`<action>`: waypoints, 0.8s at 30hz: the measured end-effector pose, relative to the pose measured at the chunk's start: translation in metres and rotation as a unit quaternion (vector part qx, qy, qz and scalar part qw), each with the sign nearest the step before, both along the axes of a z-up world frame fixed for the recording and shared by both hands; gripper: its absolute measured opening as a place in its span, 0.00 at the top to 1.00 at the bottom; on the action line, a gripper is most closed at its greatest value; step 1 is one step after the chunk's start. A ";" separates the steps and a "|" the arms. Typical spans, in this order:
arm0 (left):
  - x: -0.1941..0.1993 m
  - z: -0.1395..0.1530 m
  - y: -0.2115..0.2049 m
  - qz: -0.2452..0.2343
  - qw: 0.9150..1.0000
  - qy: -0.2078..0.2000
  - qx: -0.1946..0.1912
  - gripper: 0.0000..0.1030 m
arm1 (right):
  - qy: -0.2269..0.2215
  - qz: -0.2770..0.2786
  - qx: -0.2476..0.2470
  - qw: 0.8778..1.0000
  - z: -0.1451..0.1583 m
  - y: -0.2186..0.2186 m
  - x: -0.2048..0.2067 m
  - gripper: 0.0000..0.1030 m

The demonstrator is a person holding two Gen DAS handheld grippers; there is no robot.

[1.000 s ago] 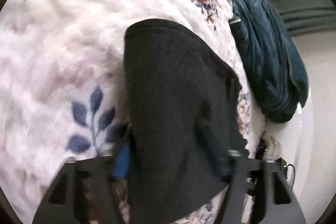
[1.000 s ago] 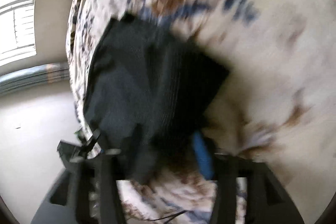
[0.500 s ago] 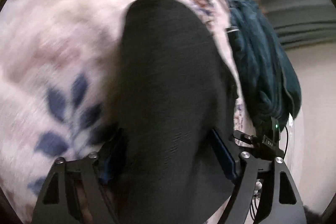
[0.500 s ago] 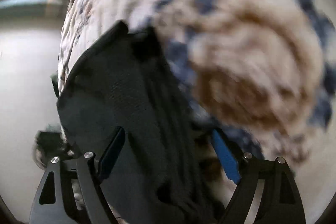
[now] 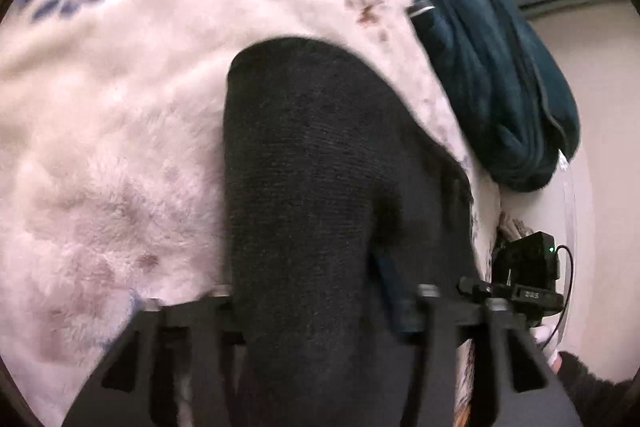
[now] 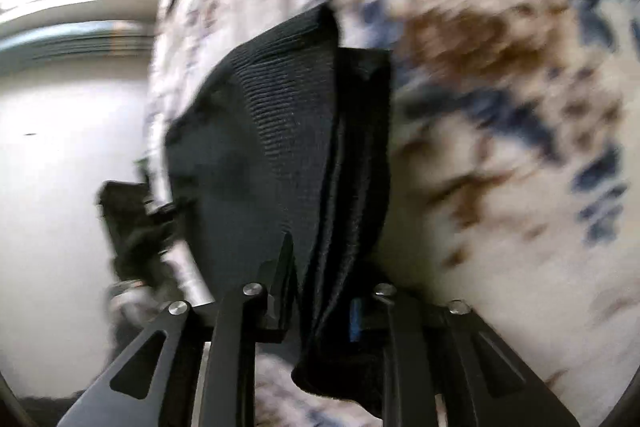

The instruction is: Fold small clothes

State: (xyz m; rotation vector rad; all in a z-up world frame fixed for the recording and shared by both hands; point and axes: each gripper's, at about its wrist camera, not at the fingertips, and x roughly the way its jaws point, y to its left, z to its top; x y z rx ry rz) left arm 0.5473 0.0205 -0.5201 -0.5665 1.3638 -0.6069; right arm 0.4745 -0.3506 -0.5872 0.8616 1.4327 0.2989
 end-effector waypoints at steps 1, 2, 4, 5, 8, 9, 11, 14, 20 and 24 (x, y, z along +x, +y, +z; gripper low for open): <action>-0.001 -0.005 0.001 0.004 1.000 0.008 -0.019 0.39 | 0.003 0.000 -0.014 1.000 -0.003 -0.004 0.000 0.64; -0.004 -0.010 0.003 0.018 0.999 0.012 -0.035 0.37 | 0.005 -0.001 -0.016 1.000 -0.009 -0.008 0.004 0.54; -0.009 -0.012 0.003 0.029 0.998 0.007 -0.047 0.36 | 0.009 -0.010 0.028 1.000 -0.026 -0.010 0.014 0.45; -0.012 -0.011 0.002 0.036 0.998 0.002 -0.047 0.36 | 0.009 -0.015 0.043 0.999 -0.032 -0.005 0.020 0.33; -0.019 -0.005 -0.002 0.046 0.997 -0.018 -0.052 0.46 | -0.018 -0.013 0.089 0.996 -0.029 0.014 0.037 0.20; -0.021 -0.001 -0.005 0.044 0.998 -0.025 -0.049 0.61 | -0.020 -0.001 0.092 0.996 -0.027 0.024 0.042 0.23; -0.019 0.004 -0.005 0.049 0.997 -0.029 -0.049 0.72 | -0.018 0.031 0.070 0.997 -0.026 0.049 0.047 0.69; -0.018 0.020 -0.001 0.042 0.998 -0.036 -0.038 0.76 | -0.021 0.027 0.057 0.998 -0.017 0.059 0.047 0.81; 0.009 0.059 0.004 0.018 0.998 -0.057 -0.037 0.77 | -0.050 0.017 0.062 0.997 0.025 0.063 0.047 0.82; 0.041 0.085 0.017 0.018 0.996 -0.074 -0.038 0.77 | -0.070 0.006 0.078 0.994 0.049 0.061 0.065 0.83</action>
